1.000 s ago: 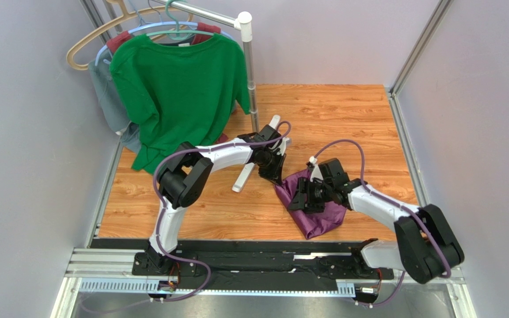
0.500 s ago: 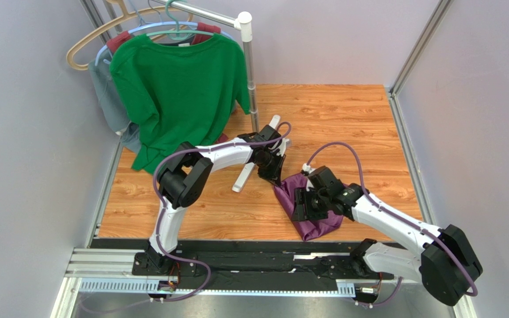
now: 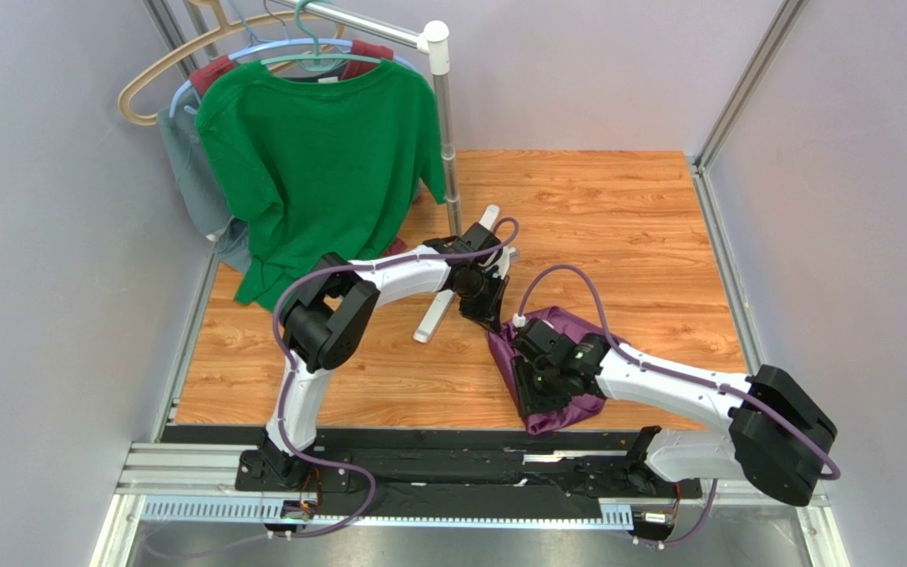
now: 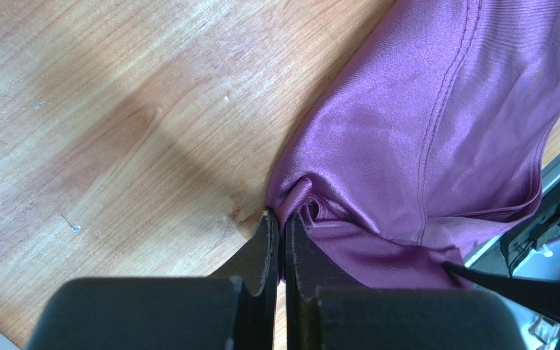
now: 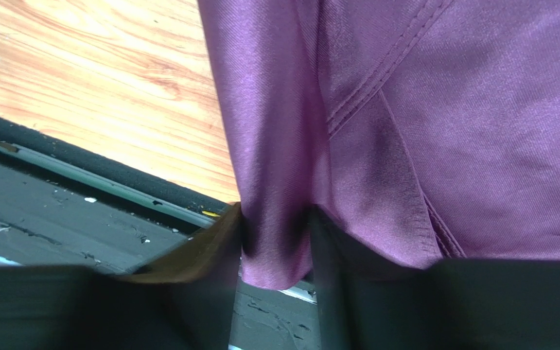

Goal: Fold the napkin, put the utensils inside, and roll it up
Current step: Roll the napkin with the utensil

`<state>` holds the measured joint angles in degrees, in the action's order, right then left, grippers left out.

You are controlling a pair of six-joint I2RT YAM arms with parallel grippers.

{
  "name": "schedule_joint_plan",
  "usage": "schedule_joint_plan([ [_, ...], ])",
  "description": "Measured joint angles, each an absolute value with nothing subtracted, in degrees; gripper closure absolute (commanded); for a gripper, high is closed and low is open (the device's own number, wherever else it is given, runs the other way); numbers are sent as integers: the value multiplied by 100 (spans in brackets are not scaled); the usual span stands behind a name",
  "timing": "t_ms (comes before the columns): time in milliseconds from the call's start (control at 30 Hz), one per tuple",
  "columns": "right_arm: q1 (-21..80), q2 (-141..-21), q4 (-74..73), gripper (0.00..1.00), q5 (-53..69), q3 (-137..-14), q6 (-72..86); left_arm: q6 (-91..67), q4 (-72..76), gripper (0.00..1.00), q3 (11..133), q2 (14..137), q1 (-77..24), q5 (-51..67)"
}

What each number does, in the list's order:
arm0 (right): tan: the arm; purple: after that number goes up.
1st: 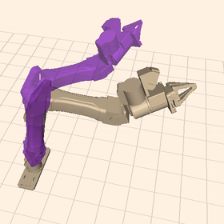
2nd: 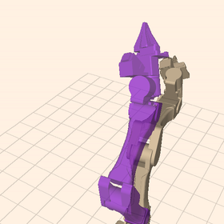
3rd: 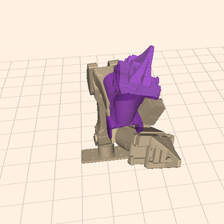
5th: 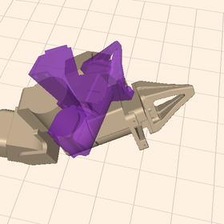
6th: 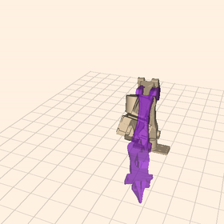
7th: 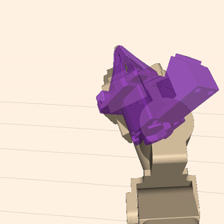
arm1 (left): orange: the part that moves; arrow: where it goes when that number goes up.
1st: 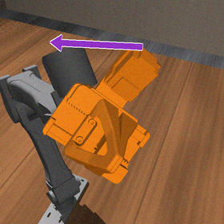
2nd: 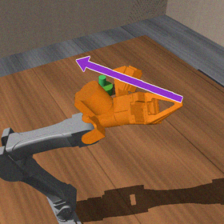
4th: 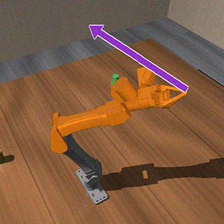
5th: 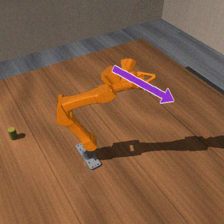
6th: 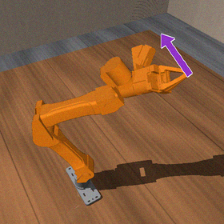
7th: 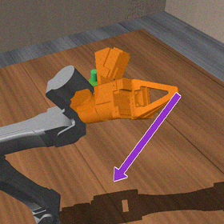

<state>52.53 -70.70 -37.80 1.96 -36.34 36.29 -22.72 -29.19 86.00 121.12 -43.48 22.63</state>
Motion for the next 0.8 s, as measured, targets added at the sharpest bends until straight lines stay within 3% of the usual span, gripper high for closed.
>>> schedule_joint_plan([
  [233,5286,-7140,-3701,97,248,-3618,3844,-2261,-2932,100,8600,12112,-4348,2261],
  [367,5264,-7129,-3352,100,454,-3363,3970,-2263,-2932,99,8600,12110,-4348,2259],
  [467,5122,-6941,-2923,100,770,-3048,4095,-2268,-2926,83,8600,12108,-4348,2246],
  [500,5100,-6897,-2867,100,814,-2995,4110,-2263,-2923,73,8600,12103,-4348,2241],
  [633,4899,-6659,-2412,100,1168,-2655,4254,-2268,-2908,48,8597,12055,-4351,2158],
  [800,4550,-6499,-1916,100,1664,-2300,4355,-2309,-2781,40,8532,11852,-4351,2060],
])
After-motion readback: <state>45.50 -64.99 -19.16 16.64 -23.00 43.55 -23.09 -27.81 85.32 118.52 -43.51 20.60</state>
